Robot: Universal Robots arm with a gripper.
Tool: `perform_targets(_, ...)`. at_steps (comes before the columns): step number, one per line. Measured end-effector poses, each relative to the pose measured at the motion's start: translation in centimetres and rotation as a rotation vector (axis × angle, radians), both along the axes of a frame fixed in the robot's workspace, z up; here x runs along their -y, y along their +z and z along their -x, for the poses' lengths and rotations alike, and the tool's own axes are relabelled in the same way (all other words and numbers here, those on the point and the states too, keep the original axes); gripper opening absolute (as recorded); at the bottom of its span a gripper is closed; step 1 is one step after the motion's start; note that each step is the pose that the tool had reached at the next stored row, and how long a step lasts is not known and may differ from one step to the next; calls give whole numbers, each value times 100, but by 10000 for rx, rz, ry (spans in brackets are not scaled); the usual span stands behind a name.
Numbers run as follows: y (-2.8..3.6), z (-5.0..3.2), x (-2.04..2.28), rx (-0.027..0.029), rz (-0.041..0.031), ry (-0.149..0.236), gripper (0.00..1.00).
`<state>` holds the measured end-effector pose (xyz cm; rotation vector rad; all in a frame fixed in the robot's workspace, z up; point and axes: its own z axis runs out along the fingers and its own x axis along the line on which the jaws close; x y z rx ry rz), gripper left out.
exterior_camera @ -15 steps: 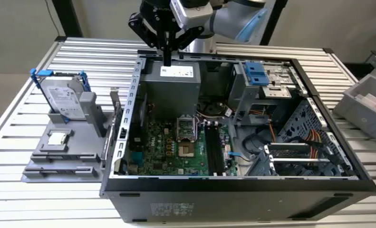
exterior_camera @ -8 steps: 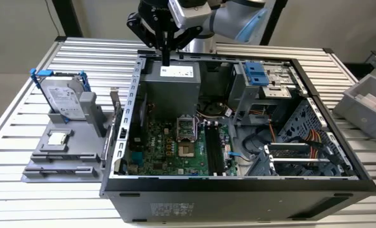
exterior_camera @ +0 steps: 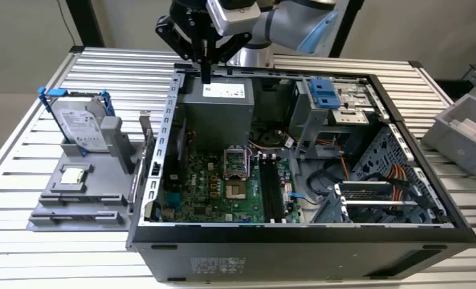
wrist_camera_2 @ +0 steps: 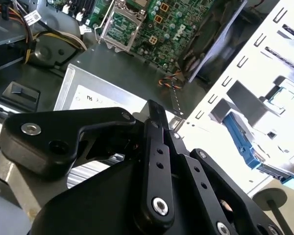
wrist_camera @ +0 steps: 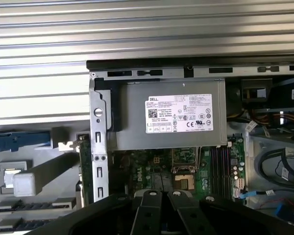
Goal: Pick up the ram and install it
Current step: 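Reach for the ram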
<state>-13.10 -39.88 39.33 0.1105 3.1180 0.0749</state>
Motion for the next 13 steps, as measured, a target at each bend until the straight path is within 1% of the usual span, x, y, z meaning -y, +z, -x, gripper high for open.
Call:
perform_targets(4, 0, 49, -2, 0, -1, 0, 0)
perform_targets(5, -1, 87, -4, 0, -1, 0, 0)
perform_targets(13, -1, 151, -4, 0, -1, 1, 0)
